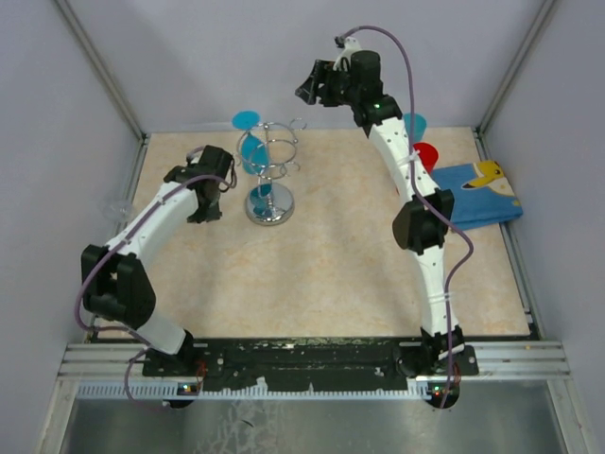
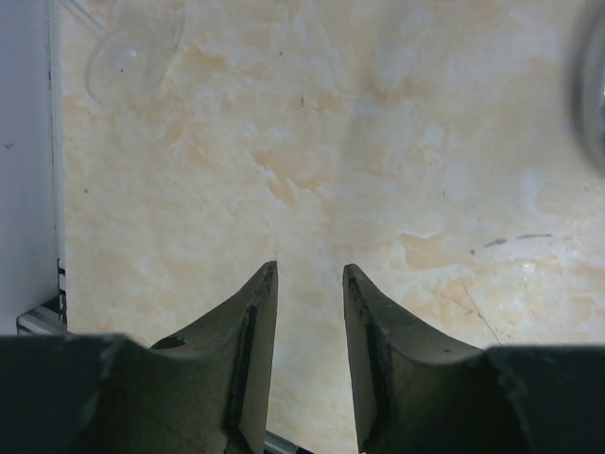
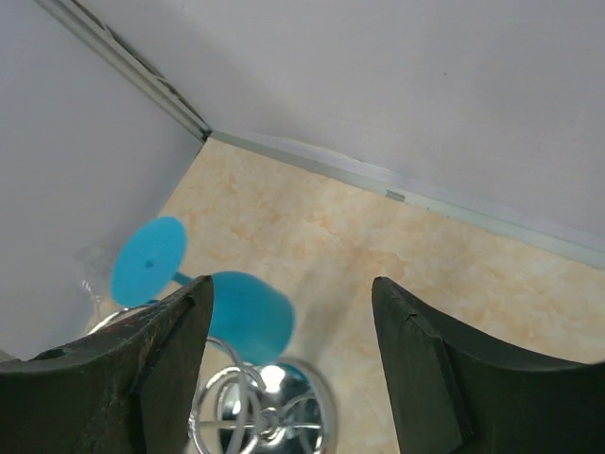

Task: Take the wine glass off the wine glass rack

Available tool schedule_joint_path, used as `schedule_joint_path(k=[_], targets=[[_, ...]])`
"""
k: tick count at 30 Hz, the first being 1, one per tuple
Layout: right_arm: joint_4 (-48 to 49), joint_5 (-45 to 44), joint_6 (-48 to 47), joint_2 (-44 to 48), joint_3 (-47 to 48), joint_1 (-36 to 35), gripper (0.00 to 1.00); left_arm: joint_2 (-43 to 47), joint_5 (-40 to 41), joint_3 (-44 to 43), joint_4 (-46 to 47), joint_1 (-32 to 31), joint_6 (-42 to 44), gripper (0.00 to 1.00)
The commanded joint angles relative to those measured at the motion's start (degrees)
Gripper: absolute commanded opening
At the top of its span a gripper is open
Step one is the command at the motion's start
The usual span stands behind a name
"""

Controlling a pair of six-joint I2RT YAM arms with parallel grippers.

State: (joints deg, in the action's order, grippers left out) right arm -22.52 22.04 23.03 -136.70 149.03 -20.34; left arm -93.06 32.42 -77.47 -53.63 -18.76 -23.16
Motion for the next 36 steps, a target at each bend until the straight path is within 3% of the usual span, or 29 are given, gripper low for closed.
schedule_joint_path(k=[1, 5, 17, 30, 36], targets=[[0.01, -1.42, -2.09, 6.48, -0.7, 0.36, 0.69, 8.53, -3.74, -0.97, 0.43, 0.31, -1.89, 0.4], [0.03, -1.32, -2.11, 7.08, -1.51, 0.36, 0.69, 10.47, -2.05, 0.85, 4.52, 0.77, 0.57, 0.46], [-0.55, 0.06, -2.38, 6.93, -1.78, -0.1, 0.69, 8.87, -2.85, 2.26, 5.62, 0.83, 0.09, 0.43], [-6.42, 2.83, -5.31, 3.72, 0.12, -11.27, 0.74, 9.75, -3.71, 2.71, 6.99, 0.79, 0.47, 0.4], [-7.71, 3.51, -6.55, 4.64, -2.84, -13.19, 0.74, 9.78, -4.73, 2.53, 5.9, 0.84, -0.01, 0.38]])
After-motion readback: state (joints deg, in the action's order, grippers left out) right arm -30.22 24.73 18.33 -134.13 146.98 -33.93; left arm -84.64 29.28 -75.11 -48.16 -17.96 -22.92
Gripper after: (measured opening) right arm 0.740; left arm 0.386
